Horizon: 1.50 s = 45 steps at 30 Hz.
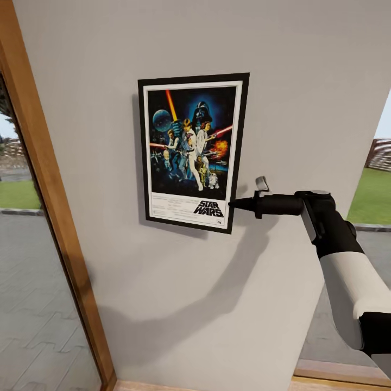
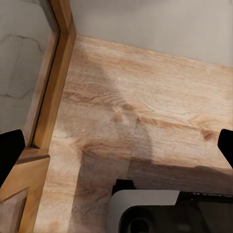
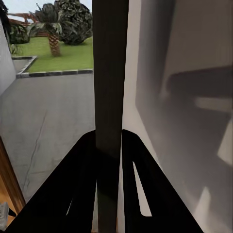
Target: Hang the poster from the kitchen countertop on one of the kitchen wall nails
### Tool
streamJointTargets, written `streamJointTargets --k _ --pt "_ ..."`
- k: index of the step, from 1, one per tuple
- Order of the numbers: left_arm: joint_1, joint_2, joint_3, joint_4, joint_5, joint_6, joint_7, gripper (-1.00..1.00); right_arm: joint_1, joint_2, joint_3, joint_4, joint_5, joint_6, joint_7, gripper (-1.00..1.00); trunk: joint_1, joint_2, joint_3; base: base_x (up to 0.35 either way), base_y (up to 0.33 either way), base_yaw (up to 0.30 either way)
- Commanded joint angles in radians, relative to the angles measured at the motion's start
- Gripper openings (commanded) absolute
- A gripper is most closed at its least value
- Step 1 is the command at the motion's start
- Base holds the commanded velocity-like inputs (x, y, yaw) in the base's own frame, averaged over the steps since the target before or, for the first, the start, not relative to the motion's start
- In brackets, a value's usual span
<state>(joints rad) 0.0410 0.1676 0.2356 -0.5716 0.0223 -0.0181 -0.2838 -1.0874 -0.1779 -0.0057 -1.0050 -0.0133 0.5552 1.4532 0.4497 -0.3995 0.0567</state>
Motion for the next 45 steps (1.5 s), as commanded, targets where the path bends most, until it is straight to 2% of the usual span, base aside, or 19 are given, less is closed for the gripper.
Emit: streamJointTargets --k 1,45 --pt "0.000 0.000 0.003 -0.001 0.002 0.000 -0.006 1.00 0.000 0.000 0.000 0.001 -0.002 0.014 0.005 -1.00 0.000 -0.001 0.000 0.005 0.000 0.000" --pt "0.000 0.000 0.004 -0.001 0.002 0.000 -0.006 1.00 0.000 0.000 0.000 0.003 -0.002 0.014 0.006 -1.00 0.000 -0.001 0.000 0.030 0.000 0.000"
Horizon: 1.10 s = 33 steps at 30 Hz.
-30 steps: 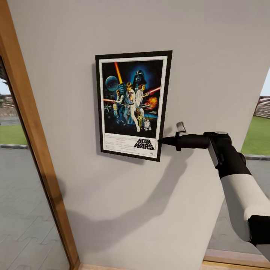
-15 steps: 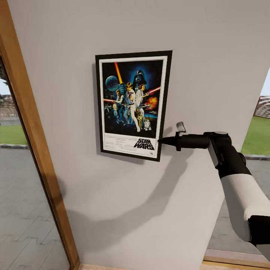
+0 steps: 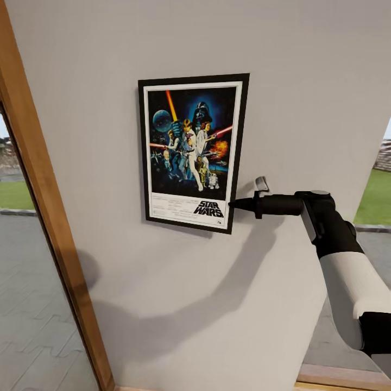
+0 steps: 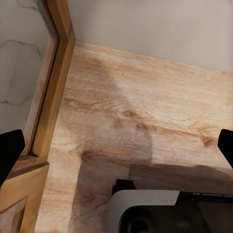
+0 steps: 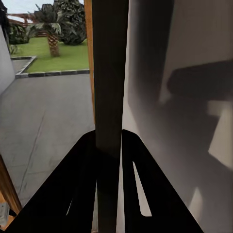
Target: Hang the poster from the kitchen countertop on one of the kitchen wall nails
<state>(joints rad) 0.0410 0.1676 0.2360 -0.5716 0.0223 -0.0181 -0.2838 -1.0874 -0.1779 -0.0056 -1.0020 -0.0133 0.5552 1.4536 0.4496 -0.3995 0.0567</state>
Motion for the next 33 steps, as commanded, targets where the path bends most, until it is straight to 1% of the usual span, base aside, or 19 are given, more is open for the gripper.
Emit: streamJointTargets --k 1,4,5,13,29,31,33 --pt "0.000 0.000 0.003 -0.001 0.002 0.000 -0.006 1.00 0.000 0.000 0.000 0.000 -0.002 0.014 0.005 -1.00 0.000 -0.001 0.000 0.007 0.000 0.000" --pt "0.000 0.000 0.003 -0.001 0.002 0.000 -0.006 1.00 0.000 0.000 -0.001 0.000 -0.002 0.014 0.005 -1.00 0.000 -0.001 0.000 0.005 0.000 0.000" --pt "0.000 0.001 0.006 -0.001 0.003 -0.001 -0.009 1.00 0.000 -0.004 -0.001 -0.006 -0.007 0.014 0.004 -1.00 0.000 -0.001 0.000 0.000 0.000 0.000" --pt "0.000 0.000 0.006 -0.003 0.003 -0.001 -0.008 1.00 0.000 -0.003 -0.001 -0.009 -0.050 0.014 0.004 -1.00 0.000 -0.001 0.000 0.000 0.000 0.000" --pt "0.000 0.000 0.006 -0.003 0.003 -0.001 -0.008 1.00 0.000 -0.003 -0.001 -0.009 -0.050 0.014 0.004 -1.00 0.000 -0.001 0.000 0.000 0.000 0.000" --pt "0.000 -0.002 0.006 -0.004 0.003 -0.002 -0.008 1.00 0.000 -0.003 -0.001 -0.008 -0.040 0.014 0.004 -1.00 0.000 -0.001 0.000 0.000 0.000 0.000" --pt "0.000 -0.001 0.006 -0.001 0.003 -0.012 -0.007 1.00 0.000 -0.003 -0.001 -0.008 -0.051 0.014 0.004 -1.00 0.000 -0.001 0.000 0.000 0.000 0.000"
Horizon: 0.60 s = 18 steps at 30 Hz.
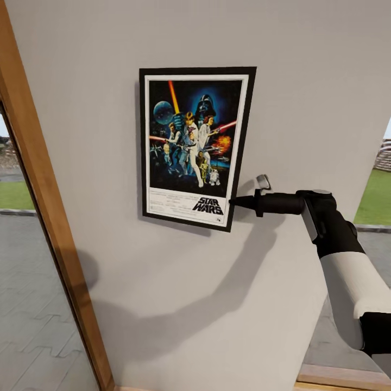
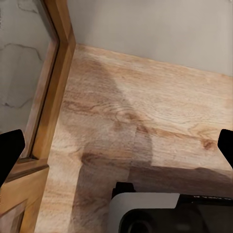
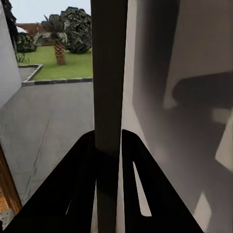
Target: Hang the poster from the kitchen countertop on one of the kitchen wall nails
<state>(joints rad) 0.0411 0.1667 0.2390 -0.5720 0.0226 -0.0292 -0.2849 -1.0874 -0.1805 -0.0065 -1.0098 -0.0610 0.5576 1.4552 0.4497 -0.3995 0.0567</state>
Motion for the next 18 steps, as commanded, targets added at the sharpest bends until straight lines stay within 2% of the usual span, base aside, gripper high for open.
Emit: streamJointTargets --k 1,7,18 --pt "0.000 0.000 0.003 0.001 0.002 -0.006 -0.006 1.00 0.000 0.000 0.000 0.000 -0.009 0.012 0.002 -1.00 0.000 0.000 0.000 0.000 0.000 0.000" --pt "0.000 0.000 0.003 0.004 0.002 -0.016 -0.005 1.00 0.000 -0.001 0.000 0.001 -0.042 0.012 0.002 -1.00 0.000 0.000 0.000 0.000 0.000 0.000" --pt "0.000 0.001 0.003 0.005 0.002 -0.018 -0.005 1.00 0.000 -0.001 0.000 0.001 -0.046 0.010 0.002 -1.00 0.000 0.000 0.000 0.001 0.000 0.000"
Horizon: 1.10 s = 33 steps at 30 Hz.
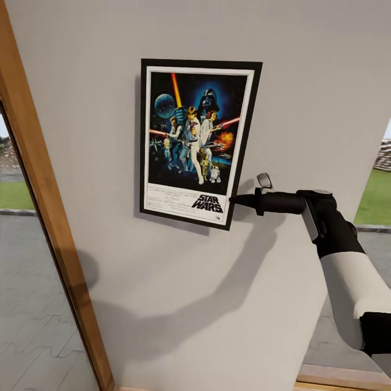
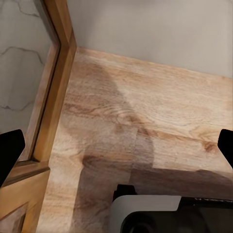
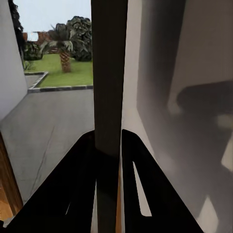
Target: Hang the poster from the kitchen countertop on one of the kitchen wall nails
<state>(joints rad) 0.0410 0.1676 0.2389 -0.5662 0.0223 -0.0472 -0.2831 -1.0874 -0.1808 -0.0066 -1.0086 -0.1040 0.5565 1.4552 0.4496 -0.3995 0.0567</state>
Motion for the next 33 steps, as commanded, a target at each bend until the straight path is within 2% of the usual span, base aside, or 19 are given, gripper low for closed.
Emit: streamJointTargets --k 1,9,16,17,33 --pt "0.000 0.000 0.003 0.000 0.002 0.000 -0.006 1.00 0.000 0.000 0.000 0.000 -0.003 0.011 0.002 -1.00 0.000 -0.001 0.000 0.046 0.000 0.000" --pt "0.000 0.000 0.003 0.000 0.003 0.000 -0.006 1.00 0.000 0.000 0.000 0.001 -0.003 0.011 0.002 -1.00 0.000 -0.001 0.000 0.167 0.000 0.000" --pt "0.000 0.001 0.003 0.000 0.004 0.000 -0.007 1.00 0.000 0.000 -0.001 0.001 -0.001 0.011 0.002 -1.00 0.000 -0.001 0.000 0.028 0.000 0.000" --pt "0.000 0.001 0.003 0.000 0.004 0.000 -0.007 1.00 0.000 0.000 -0.001 0.001 -0.001 0.010 0.001 1.00 0.000 -0.001 0.000 0.008 0.000 0.000" --pt "0.000 0.001 0.003 -0.001 0.003 0.000 -0.007 1.00 0.000 -0.002 0.000 0.002 -0.001 0.013 0.001 1.00 0.000 -0.001 0.000 0.001 0.000 0.000"
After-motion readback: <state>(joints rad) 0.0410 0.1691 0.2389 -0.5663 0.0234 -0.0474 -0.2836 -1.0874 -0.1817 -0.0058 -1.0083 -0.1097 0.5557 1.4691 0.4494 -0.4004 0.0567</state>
